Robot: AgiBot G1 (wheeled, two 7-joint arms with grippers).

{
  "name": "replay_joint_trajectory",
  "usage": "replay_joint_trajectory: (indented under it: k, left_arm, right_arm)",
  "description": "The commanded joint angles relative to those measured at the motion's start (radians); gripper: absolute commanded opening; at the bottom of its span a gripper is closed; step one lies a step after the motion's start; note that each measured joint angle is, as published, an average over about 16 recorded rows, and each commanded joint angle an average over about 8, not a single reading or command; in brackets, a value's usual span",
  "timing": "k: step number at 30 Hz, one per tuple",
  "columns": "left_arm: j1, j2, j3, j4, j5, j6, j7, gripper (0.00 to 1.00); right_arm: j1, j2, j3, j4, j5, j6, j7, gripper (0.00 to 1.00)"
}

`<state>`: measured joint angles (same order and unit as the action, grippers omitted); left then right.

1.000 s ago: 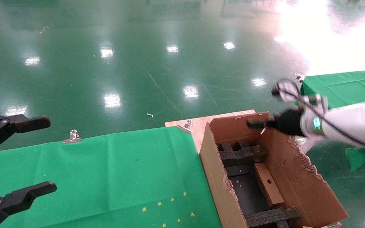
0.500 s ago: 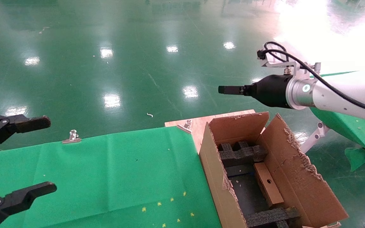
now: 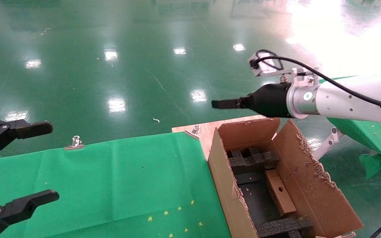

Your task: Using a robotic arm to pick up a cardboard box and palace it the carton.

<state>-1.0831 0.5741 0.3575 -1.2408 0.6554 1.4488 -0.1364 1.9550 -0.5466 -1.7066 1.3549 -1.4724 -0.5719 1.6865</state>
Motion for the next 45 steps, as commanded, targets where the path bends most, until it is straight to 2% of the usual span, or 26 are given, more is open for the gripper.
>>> replay_joint_trajectory:
  k: [1, 45]
  left_arm:
    - [0.0, 0.0, 0.0, 0.0, 0.0, 0.0, 0.0, 1.0]
    - [0.0, 0.0, 0.0, 0.0, 0.0, 0.0, 0.0, 1.0]
  right_arm:
    - [-0.036, -0.003, 0.058, -0.003, 0.03, -0.037, -0.061, 1.0]
    - [-0.82, -0.06, 1.329, -0.066, 0.691, -0.86, -1.396, 1.0]
